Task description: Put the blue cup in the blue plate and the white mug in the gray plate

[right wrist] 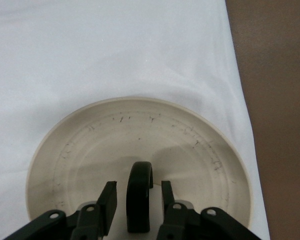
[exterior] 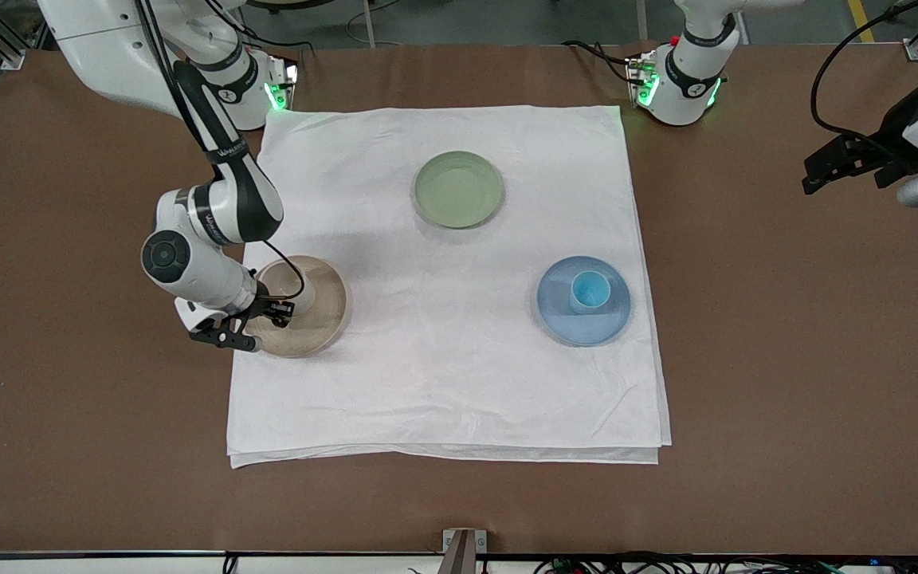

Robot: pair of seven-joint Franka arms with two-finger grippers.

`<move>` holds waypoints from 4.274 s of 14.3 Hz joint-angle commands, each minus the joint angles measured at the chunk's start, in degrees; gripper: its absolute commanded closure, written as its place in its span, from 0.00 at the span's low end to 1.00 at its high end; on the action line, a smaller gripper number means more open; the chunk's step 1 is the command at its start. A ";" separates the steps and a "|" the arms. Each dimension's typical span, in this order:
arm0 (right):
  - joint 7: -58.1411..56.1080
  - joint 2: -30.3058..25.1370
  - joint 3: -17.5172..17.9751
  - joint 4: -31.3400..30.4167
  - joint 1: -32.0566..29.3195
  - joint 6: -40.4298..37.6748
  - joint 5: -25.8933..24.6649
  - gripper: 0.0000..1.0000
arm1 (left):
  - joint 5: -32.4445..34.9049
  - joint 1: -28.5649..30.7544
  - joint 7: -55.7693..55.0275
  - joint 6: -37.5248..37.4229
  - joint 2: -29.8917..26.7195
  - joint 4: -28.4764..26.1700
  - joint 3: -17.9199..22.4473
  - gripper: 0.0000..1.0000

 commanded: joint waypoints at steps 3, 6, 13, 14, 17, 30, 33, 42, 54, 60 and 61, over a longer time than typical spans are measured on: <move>-0.01 -3.61 -0.43 7.12 -2.61 -14.68 -0.40 0.00 | -0.84 0.23 0.93 0.58 -0.10 -0.02 0.05 0.00; -0.62 -5.28 -0.51 14.50 -4.19 -23.93 -0.48 0.00 | -0.84 0.14 0.93 0.84 -0.01 -0.02 0.05 0.00; -14.59 -7.21 -0.43 23.40 -11.48 -36.86 -5.84 0.00 | -0.84 0.05 0.93 0.85 -0.01 -0.02 -0.04 0.00; -16.51 -8.26 -0.43 23.40 -12.63 -38.09 -5.85 0.00 | -0.84 0.05 0.93 0.85 0.08 -0.02 0.05 0.00; -18.20 -11.17 -0.60 23.49 -14.48 -40.99 -6.02 0.00 | -0.84 0.31 0.93 0.85 -0.01 0.06 0.05 0.00; -17.24 -10.99 0.10 33.33 -16.87 -53.13 -5.57 0.00 | -1.37 1.19 3.39 0.85 -0.10 -0.02 0.49 0.00; -17.15 -12.40 0.10 32.54 -15.80 -53.13 -5.93 0.00 | -1.45 1.11 3.39 0.76 -0.36 0.06 0.49 0.00; -17.15 -22.77 0.19 21.65 -15.71 -49.27 -6.11 0.00 | -1.28 1.11 3.21 0.67 -0.45 -0.02 0.31 0.00; -17.85 -28.75 -0.07 20.93 -15.98 -49.35 -6.20 0.00 | -0.57 0.67 3.47 0.50 0.52 1.38 0.23 0.00; -18.38 -28.58 0.01 20.94 -15.98 -49.53 -6.20 0.00 | -0.49 0.84 5.67 0.49 0.43 1.38 0.23 0.00; -19.34 -28.58 0.01 20.94 -15.98 -49.53 -6.20 0.00 | -0.49 0.76 5.67 0.49 0.43 1.38 0.14 0.00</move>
